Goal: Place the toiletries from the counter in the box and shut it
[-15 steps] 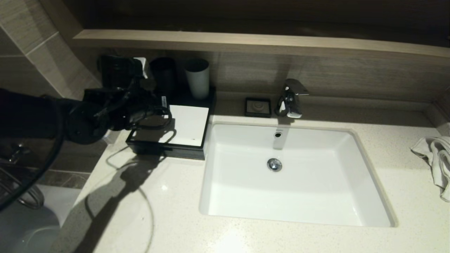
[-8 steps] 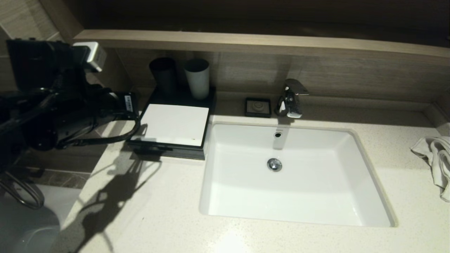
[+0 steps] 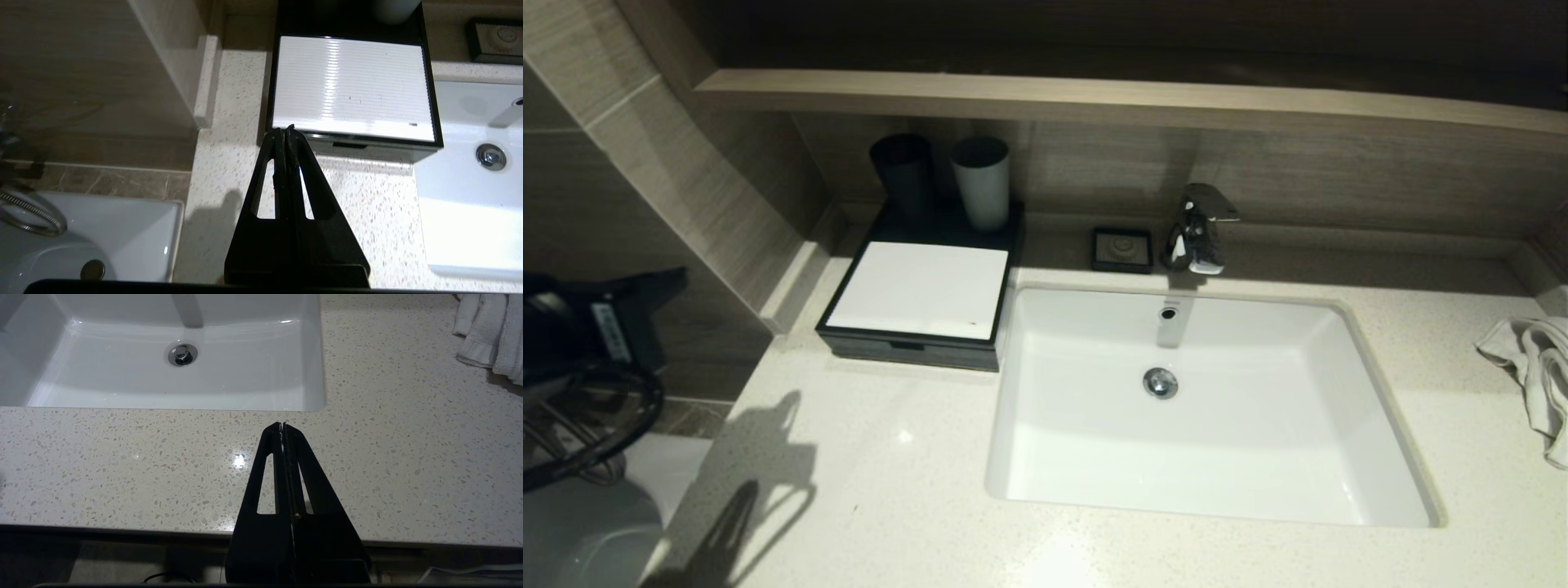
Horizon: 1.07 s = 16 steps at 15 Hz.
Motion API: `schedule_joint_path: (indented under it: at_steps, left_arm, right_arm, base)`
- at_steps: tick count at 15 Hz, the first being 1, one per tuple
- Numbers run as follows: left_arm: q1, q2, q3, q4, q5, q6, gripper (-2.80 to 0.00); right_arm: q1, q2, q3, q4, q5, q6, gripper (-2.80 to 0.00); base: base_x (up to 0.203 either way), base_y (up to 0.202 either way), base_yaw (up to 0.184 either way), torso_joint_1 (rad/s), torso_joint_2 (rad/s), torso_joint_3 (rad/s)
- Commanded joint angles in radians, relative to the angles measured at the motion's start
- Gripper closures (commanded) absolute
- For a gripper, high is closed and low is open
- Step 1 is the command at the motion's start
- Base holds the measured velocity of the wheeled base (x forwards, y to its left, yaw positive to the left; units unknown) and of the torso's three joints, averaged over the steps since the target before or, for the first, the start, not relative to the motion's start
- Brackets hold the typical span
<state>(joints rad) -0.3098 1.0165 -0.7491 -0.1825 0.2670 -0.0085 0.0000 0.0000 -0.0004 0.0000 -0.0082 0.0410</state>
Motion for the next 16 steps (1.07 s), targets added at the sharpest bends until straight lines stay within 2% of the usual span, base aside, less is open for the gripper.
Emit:
schedule_joint_path:
  at_steps: [1, 4, 8, 10, 14, 16]
  left_arm:
    - [0.001, -0.238, 0.029, 0.116, 0.005, 0.000, 0.00]
    - [0.029, -0.444, 0.043, 0.300, -0.001, 0.001, 0.00]
    - [0.075, -0.638, 0.117, 0.405, -0.021, 0.019, 0.00]
    - [0.090, -0.694, 0.121, 0.505, -0.019, 0.042, 0.00]
    - [0.244, -0.741, 0.110, 0.553, -0.031, 0.038, 0.00]
    - [0.269, -0.778, 0.144, 0.555, -0.113, 0.042, 0.00]
  right_arm:
    - [0.000, 0.000, 0.000, 0.000, -0.001, 0.000, 0.00]
    - [0.000, 0.000, 0.000, 0.000, 0.000, 0.000, 0.00]
    - [0.000, 0.000, 0.000, 0.000, 0.000, 0.000, 0.00]
    - [0.000, 0.000, 0.000, 0.000, -0.001, 0.000, 0.00]
    - [0.000, 0.000, 0.000, 0.000, 0.001, 0.000, 0.00]
    - [0.000, 0.000, 0.000, 0.000, 0.001, 0.000, 0.00]
  base:
    - [0.000, 0.000, 0.000, 0.000, 0.00, 0.000]
    - [0.000, 0.000, 0.000, 0.000, 0.00, 0.000]
    - [0.000, 0.000, 0.000, 0.000, 0.00, 0.000]
    - [0.000, 0.000, 0.000, 0.000, 0.00, 0.000]
    - [0.000, 0.000, 0.000, 0.000, 0.00, 0.000]
    - [0.000, 0.000, 0.000, 0.000, 0.00, 0.000]
